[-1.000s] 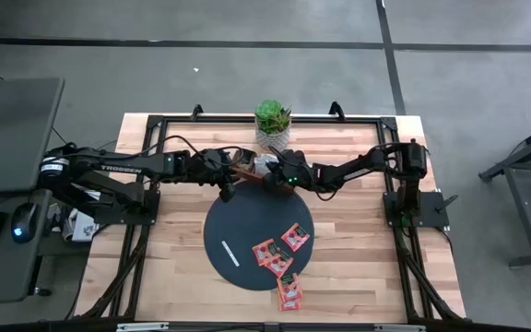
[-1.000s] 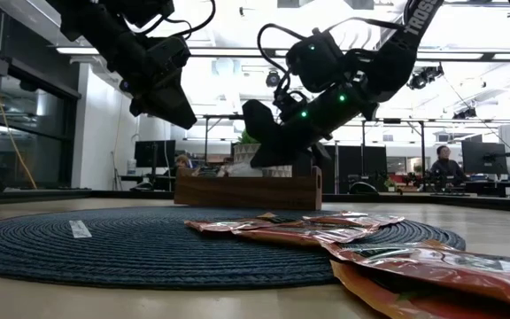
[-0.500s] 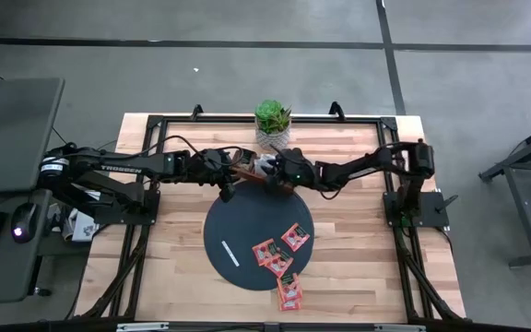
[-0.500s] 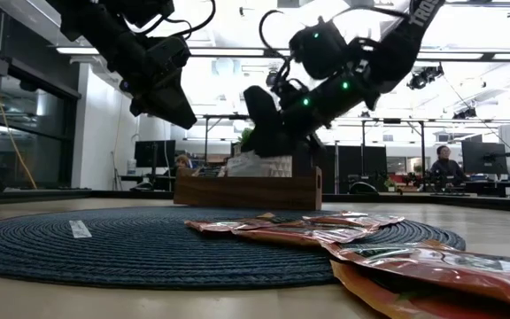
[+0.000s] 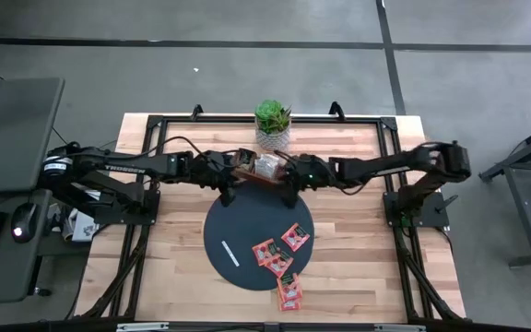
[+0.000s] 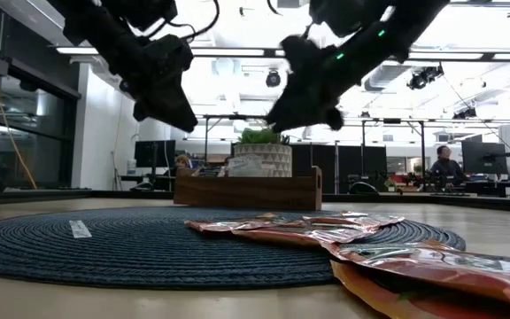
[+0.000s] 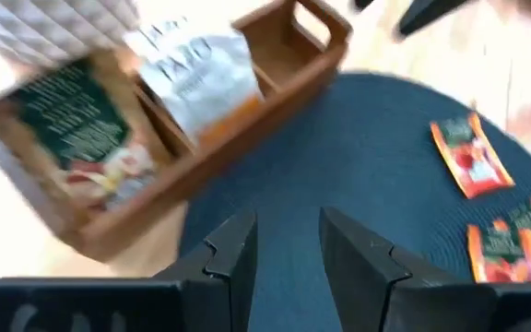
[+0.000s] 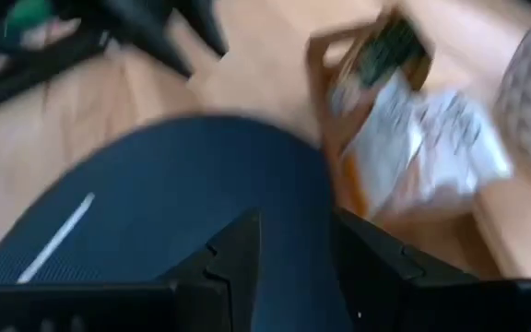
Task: Pick & Place Tea
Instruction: Put the orange tea bag into the right section of the wooden organizer
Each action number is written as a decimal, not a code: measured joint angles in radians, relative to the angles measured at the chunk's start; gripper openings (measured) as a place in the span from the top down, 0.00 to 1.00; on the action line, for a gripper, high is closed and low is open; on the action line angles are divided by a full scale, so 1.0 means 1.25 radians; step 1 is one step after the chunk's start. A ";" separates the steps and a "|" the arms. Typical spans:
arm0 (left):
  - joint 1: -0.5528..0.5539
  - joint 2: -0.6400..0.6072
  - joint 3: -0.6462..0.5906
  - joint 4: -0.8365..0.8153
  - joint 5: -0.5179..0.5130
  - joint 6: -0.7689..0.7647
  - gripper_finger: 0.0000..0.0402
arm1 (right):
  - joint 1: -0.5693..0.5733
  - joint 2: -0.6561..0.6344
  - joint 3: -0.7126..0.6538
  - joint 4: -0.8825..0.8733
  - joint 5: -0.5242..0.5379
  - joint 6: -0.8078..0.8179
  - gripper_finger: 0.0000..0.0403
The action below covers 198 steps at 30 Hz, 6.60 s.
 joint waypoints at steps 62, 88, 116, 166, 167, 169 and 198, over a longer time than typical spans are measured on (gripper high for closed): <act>-0.230 0.655 0.489 0.086 0.075 -0.077 0.72 | 0.274 -0.211 -0.301 -0.028 -0.017 0.319 0.70; -0.241 0.655 0.489 0.066 0.029 -0.068 0.72 | 0.253 -0.168 -0.301 -0.020 -0.066 0.493 0.70; -0.252 0.706 0.491 0.080 0.029 -0.088 0.72 | 0.227 -0.087 -0.301 0.039 -0.164 0.600 0.70; -0.251 0.708 0.488 0.085 0.025 -0.087 0.72 | 0.231 -0.003 -0.300 0.131 -0.210 0.607 0.70; -0.251 0.708 0.488 0.085 0.025 -0.087 0.72 | 0.231 -0.003 -0.300 0.132 -0.207 0.606 0.70; -0.251 0.708 0.488 0.087 0.023 -0.087 0.72 | 0.228 -0.003 -0.300 0.131 -0.206 0.599 0.72; -0.241 0.695 0.541 -0.012 0.054 -0.044 0.71 | 0.228 -0.003 -0.300 0.108 -0.187 0.533 1.00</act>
